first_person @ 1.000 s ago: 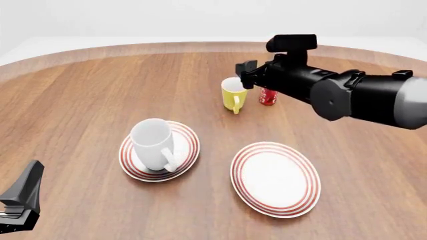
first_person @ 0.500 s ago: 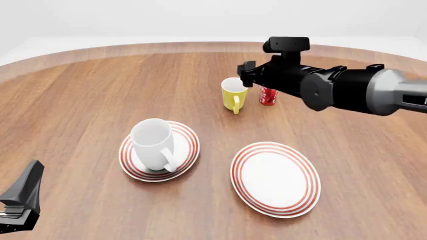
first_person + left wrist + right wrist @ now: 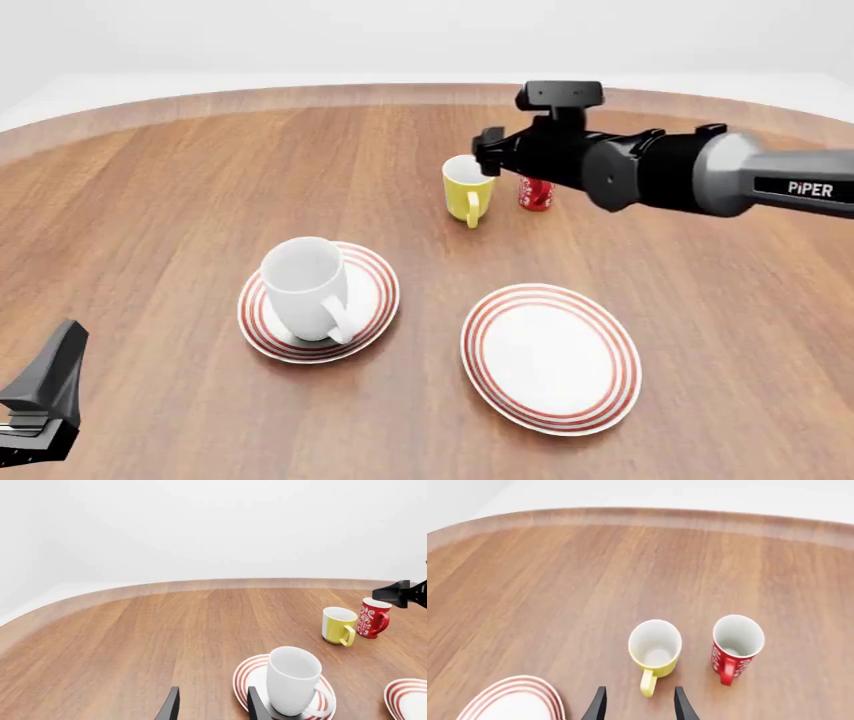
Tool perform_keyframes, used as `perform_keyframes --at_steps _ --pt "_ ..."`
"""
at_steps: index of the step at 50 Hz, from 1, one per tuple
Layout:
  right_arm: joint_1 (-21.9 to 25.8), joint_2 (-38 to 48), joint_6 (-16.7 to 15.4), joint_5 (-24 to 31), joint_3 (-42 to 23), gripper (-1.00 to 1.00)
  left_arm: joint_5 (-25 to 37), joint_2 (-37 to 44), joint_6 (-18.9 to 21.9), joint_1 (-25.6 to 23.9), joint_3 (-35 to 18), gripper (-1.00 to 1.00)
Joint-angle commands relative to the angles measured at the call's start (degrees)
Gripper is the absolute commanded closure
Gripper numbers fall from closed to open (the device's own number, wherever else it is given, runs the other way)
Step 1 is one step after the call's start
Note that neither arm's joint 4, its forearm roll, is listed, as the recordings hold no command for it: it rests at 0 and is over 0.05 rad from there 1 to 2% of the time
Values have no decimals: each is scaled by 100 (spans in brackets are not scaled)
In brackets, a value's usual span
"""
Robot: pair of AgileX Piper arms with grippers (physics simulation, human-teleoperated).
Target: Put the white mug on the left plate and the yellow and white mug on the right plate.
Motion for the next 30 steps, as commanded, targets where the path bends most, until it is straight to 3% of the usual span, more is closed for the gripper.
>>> perform_keyframes --at_steps 1,21,30 --pt "10 386 -8 128 -376 -100 0 0 0 0 0 -100" --pt "56 854 -130 423 -980 -100 0 0 0 0 0 -100" --pt "52 1029 -17 571 -1160 -100 0 0 0 0 0 -100"
